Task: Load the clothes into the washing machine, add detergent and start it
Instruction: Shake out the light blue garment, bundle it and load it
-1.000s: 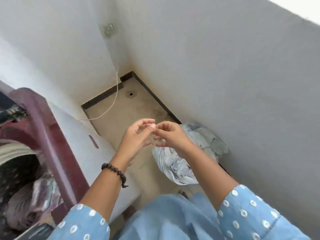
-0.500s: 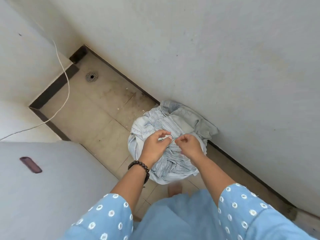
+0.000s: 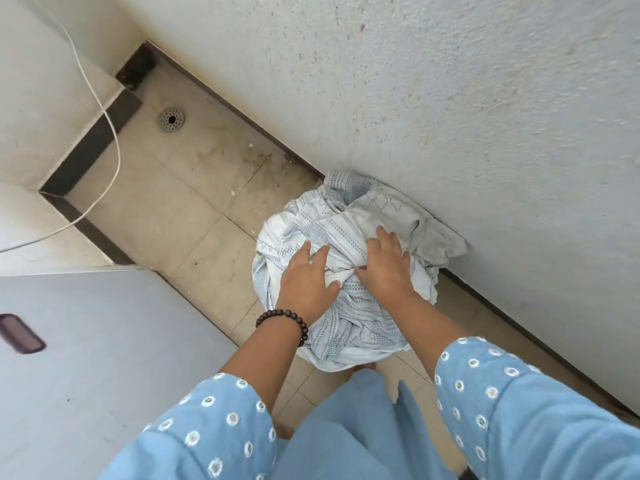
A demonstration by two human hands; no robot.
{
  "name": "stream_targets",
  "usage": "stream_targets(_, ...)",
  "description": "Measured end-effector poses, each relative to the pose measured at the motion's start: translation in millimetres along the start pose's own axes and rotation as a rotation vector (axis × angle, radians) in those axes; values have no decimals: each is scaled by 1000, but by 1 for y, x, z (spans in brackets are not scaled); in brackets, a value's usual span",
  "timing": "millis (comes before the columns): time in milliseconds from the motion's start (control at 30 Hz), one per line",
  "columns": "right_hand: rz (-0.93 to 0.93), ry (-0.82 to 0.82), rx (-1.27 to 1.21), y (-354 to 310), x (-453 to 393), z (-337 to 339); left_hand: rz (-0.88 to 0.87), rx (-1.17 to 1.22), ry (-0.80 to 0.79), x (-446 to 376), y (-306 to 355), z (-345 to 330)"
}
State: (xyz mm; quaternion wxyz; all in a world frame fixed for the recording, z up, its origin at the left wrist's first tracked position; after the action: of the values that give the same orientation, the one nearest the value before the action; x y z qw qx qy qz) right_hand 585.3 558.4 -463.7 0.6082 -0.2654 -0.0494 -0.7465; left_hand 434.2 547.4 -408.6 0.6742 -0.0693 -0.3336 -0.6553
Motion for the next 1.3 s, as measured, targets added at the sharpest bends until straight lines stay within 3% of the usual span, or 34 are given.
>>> stream_targets(200,172,118,-286,-14,16,22,-53,-60,34,12,7,5)
stream_targets(433,342,189,-570,-42,88,103,-102,-22,127,41,35,55)
stream_targets(600,450,319,-739,-62,153,175,-101,-67,111,72,45,104)
stream_targets(767,409,438,-881,-64,194,238,-197,19,252,122,74,182)
stream_targets(933,321,376,-817,-61,207,265,-308,142,432,177,104,275)
stream_targets(1067,226,277,-723,-57,218,256,-357,241,580,216,118,347)
stream_targets(1300,-58,239,-766,-29,234,234,-502,585,612,288,142,421)
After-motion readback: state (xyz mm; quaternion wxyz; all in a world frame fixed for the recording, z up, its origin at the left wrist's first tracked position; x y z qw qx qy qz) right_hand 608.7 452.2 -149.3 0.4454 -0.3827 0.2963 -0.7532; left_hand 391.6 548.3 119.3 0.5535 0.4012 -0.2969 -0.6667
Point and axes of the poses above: each hand's wrist, its own x-axis away from the middle knuckle, its own z-axis out of the back of the hand, y = z × x, the point moved 7 cm from there along -x, towards the middle knuckle, and after that the axes turned 10 degrees about y, right-handed, at the moved point
